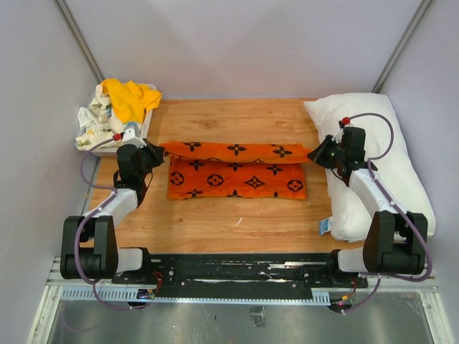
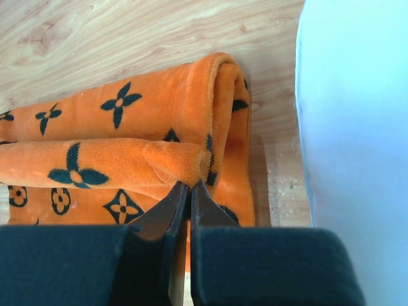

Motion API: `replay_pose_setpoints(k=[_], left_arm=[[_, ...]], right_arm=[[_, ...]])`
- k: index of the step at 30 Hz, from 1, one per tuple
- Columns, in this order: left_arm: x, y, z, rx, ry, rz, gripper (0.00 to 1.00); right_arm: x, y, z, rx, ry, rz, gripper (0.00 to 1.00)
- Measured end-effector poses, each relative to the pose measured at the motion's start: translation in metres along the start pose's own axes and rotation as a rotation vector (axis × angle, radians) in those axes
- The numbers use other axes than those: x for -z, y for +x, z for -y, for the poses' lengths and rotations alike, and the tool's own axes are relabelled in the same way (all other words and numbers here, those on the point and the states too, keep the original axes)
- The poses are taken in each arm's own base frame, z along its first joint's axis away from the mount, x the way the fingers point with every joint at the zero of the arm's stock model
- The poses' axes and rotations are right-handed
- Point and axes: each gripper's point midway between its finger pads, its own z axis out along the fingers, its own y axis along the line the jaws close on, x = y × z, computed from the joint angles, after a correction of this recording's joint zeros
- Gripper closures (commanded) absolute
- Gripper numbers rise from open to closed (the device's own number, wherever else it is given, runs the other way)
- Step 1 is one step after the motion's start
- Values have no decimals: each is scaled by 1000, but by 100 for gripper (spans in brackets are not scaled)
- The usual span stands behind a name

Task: Remove the pillowcase from the pillow
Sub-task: Fold the pillowcase at the center of the board.

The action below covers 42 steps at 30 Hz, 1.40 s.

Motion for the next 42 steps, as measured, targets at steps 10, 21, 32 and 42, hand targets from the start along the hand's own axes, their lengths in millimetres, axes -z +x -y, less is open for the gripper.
replay_pose_setpoints(k=[10,21,32,42], left_arm=[[16,45,-9,112,-12,-81,100],[32,66,-22,179,-85,-122,100],[51,78,-26,220,-123,-152,100],[62,18,3,203,-55,-36,100]], right_arm=[[14,18,9,-80,35,15,99],[25,67,30,-171,77,-58,99],[33,77,50,-285,26,-61,99],[60,59,29,-266,-23,-9,99]])
